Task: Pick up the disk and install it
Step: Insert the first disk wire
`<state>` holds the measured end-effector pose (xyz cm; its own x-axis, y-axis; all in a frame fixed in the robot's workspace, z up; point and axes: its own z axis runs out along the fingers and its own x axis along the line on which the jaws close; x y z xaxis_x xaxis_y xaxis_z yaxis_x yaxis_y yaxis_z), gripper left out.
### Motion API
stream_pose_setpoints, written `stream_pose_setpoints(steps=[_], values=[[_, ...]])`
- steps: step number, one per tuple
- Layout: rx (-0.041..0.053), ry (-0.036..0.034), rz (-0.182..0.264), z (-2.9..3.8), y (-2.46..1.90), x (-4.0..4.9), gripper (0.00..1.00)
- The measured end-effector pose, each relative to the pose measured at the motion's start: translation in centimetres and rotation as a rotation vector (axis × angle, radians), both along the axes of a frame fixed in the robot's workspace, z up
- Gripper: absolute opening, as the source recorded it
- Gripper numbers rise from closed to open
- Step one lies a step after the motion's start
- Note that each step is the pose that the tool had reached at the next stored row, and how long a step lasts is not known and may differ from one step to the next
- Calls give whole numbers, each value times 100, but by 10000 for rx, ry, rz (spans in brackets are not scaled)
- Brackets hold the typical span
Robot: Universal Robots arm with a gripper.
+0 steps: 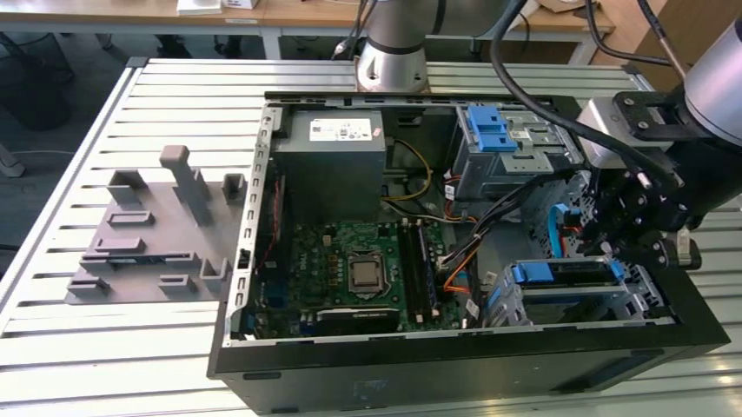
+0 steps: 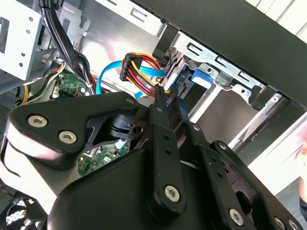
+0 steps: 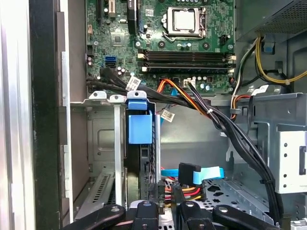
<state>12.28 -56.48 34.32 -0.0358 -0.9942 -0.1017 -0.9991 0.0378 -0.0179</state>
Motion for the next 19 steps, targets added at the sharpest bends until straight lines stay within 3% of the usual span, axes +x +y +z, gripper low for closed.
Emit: stream_pose_setpoints(steps=[2, 4, 6, 7, 10, 11, 15, 19], values=[[63, -11, 20, -6, -1, 0, 24], [113, -16, 33, -8, -1, 0, 16], [111, -16, 35, -8, -1, 0, 16], [71, -15, 35, -9, -1, 0, 16], [-344, -14, 36, -8, -1, 0, 16], [-415, -14, 35, -8, -1, 0, 16], [-405, -13, 34, -9, -1, 1, 16], [-403, 8, 35, -17, -37, 13, 16]])
